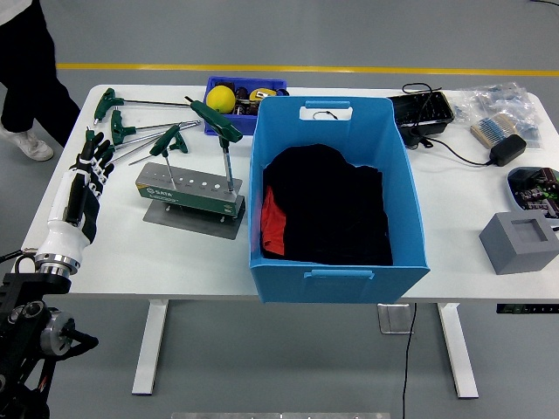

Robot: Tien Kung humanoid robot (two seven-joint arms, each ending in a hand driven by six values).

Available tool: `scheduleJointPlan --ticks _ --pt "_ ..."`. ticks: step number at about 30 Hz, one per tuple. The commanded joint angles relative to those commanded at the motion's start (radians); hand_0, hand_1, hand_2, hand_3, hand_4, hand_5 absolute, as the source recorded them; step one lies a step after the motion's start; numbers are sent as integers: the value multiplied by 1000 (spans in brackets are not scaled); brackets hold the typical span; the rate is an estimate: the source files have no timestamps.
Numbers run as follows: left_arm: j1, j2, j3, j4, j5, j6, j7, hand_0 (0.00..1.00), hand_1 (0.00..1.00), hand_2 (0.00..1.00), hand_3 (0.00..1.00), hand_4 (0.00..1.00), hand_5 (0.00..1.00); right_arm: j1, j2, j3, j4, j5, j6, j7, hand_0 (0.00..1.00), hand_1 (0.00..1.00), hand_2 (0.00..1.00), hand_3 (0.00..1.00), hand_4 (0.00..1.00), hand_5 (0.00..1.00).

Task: Lift tool from toolbox,place it in box,lift tool from toolbox,place it in box

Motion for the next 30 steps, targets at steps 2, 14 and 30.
scheduleJointPlan --ticks 2,14,30 --pt "-1 1 1 0 0 0 0 984 998 998 987 937 998 0 1 2 0 -2 -1 0 710 710 776 595 819 694" --pt "3 5 6 2 -1 1 -1 986 998 998 988 937 998 -8 1 9 1 -21 -1 -4 709 710 776 595 818 694" --pt "1 5 11 3 6 1 -1 987 998 998 988 936 998 -7 0 3 -1 -9 2 -2 709 709 776 595 819 693"
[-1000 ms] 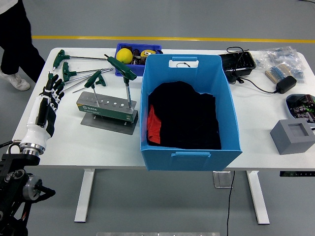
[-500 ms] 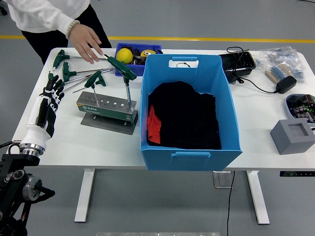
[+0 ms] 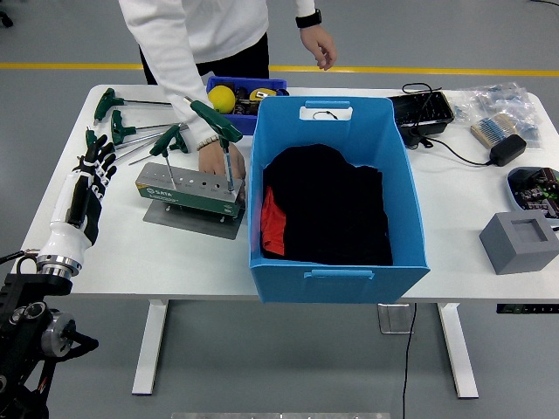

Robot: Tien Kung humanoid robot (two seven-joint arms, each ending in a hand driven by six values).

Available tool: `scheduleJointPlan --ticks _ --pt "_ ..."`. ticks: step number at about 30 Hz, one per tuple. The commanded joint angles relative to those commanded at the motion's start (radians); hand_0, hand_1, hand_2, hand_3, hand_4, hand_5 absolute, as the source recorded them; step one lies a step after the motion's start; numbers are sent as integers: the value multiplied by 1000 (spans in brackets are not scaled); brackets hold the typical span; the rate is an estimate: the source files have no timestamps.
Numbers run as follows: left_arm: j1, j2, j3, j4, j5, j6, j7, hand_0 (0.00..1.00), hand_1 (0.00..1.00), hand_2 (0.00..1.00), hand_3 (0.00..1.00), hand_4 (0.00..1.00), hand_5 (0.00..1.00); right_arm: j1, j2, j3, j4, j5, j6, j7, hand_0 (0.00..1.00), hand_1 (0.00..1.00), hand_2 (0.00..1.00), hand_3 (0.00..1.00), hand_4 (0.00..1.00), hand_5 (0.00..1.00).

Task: Lift tool from toolbox,place it in box,lift tool from toolbox,place it in box

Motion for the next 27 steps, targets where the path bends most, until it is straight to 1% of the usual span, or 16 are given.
scheduleJointPlan --ticks 4,8,12,13,15,18,19,20,23,24,25,26,27 --pt "3 -2 -3 0 2 1 0 986 998 998 989 936 998 2 -1 -4 -1 6 1 1 708 709 775 595 819 693" --pt "3 2 -4 -1 9 3 0 988 998 998 989 932 998 2 -2 -7 -2 11 1 3 709 708 776 595 819 692" --pt "-6 8 -9 -17 104 3 2 988 998 998 989 932 998 2 -2 -8 -3 13 1 3 709 708 776 595 819 692" --pt "-9 12 -10 -22 136 3 4 998 998 998 998 998 885 3 -2 -6 -3 11 0 3 709 708 776 595 820 692" --pt "-17 20 -11 -37 218 3 9 998 998 998 998 998 885 3 -1 -4 -2 8 0 2 709 708 776 595 820 692" --pt "-49 51 -1 -67 347 7 35 998 998 998 998 998 885 3 0 2 -3 2 -1 0 709 708 776 595 820 692" --pt "-57 58 4 -71 386 9 41 998 998 998 998 998 796 3 0 3 -3 1 -1 -1 708 709 775 595 820 692" --pt "-77 77 21 -80 432 21 59 998 998 998 998 998 796 3 0 7 -3 -4 -2 -2 708 709 775 595 820 692" --pt "-123 109 59 -90 555 46 100 998 998 998 998 998 796 2 0 12 -3 -9 -2 -4 708 709 775 595 820 692" --pt "-148 123 79 -92 601 58 120 998 998 998 998 998 796 1 0 13 -3 -9 -3 -4 708 709 775 595 820 692" --pt "-175 140 103 -93 646 63 138 998 998 998 998 998 709 1 1 15 -4 -10 -3 -5 708 708 775 595 820 693" --pt "-196 152 122 -93 685 63 147 998 998 998 998 998 709 0 1 16 -4 -11 -3 -5 708 708 775 595 820 693" --pt "-227 173 152 -95 731 52 163 998 998 998 998 998 709 0 1 19 -4 -14 -4 -6 708 708 775 595 820 693"
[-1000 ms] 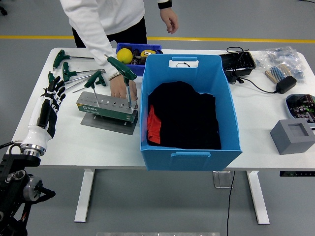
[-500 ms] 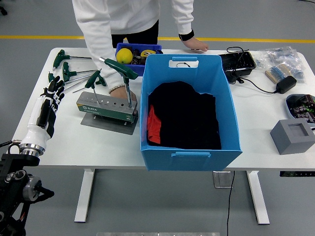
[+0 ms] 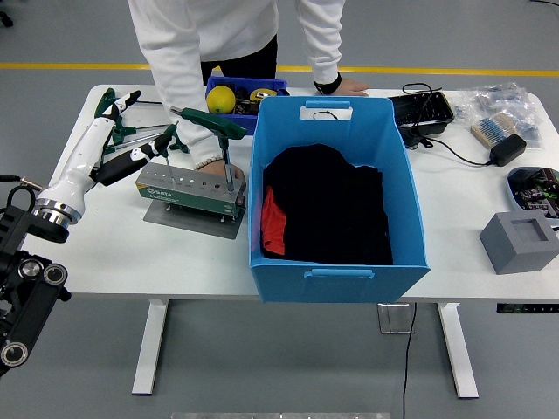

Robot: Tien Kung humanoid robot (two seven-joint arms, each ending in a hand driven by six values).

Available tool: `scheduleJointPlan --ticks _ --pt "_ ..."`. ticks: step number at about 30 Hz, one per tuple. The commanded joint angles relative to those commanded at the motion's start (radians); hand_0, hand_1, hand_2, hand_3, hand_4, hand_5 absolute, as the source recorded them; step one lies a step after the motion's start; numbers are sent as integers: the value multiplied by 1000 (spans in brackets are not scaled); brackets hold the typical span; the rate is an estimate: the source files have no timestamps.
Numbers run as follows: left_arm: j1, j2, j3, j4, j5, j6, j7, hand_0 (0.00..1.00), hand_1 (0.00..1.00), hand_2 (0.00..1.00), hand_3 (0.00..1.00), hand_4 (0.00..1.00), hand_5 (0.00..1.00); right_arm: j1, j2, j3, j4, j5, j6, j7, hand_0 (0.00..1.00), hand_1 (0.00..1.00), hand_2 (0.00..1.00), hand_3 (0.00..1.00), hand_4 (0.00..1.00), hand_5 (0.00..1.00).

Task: Lift tool from toolbox,place it in box,lift tool from toolbox,place it in box

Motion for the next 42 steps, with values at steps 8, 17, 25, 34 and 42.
scheduleJointPlan --ticks 8,17,25,34,42 --pt "-241 107 245 2 271 -134 71 998 998 998 998 998 685 -2 -1 20 -1 -23 -2 -7 708 708 775 595 819 691" --pt "-415 89 407 116 250 -204 87 950 998 984 962 998 658 0 -3 43 -3 -55 -2 -16 709 709 775 595 820 691" --pt "-511 67 460 265 217 -222 81 832 852 817 839 998 667 5 -7 48 -3 -65 -1 -19 707 710 775 593 820 691" --pt "-573 44 526 381 213 -245 86 656 623 603 641 998 681 7 -10 50 -5 -76 2 -20 708 710 775 592 821 692" --pt "-595 34 565 445 217 -251 91 588 555 520 572 998 685 4 -12 58 -5 -88 1 -23 708 710 774 593 821 691"
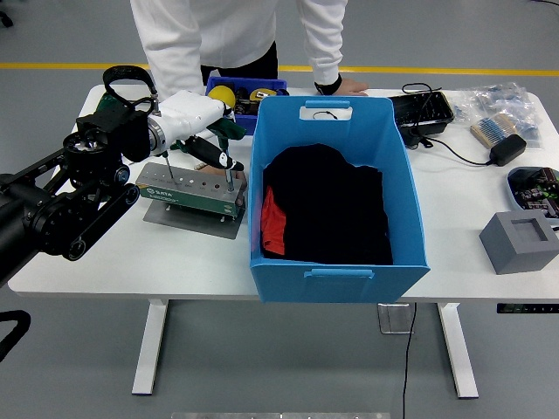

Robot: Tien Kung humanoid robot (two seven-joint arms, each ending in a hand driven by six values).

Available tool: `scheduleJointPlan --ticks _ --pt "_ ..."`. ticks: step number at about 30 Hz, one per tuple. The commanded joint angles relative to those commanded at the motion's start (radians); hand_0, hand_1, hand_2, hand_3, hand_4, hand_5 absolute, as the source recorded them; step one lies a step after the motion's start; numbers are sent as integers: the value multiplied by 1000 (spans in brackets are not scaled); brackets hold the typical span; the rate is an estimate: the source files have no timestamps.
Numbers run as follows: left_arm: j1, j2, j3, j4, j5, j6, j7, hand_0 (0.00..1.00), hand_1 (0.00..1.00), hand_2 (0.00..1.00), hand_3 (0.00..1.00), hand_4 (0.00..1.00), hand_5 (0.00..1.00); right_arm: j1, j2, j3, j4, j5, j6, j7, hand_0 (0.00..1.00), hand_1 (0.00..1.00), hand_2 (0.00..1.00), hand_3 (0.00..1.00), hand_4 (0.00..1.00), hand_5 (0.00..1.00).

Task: Lift tool from toolbox,place it in box,lift tool from toolbox,place it in box

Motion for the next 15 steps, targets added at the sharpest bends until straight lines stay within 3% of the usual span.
scheduleJointPlan --ticks 3,4,9,10,15 --pt "-4 2 12 11 3 -5 3 588 555 520 572 998 685 -2 0 4 0 -5 -1 -1 708 710 774 593 821 691" --pt "-6 3 15 14 4 -7 4 503 409 391 468 998 688 -3 1 5 0 -6 -1 -2 709 710 773 590 821 692" --pt "-15 1 28 29 5 -3 3 503 409 391 468 998 688 -4 2 10 1 -14 -3 -3 709 710 773 590 821 692" --pt "-17 1 29 31 6 -1 3 447 331 308 398 998 689 -4 2 10 2 -15 -4 -3 711 710 773 589 821 693" --pt "-24 0 42 40 7 13 1 447 331 308 398 998 689 -5 2 9 2 -18 -4 -3 711 710 773 589 821 693"
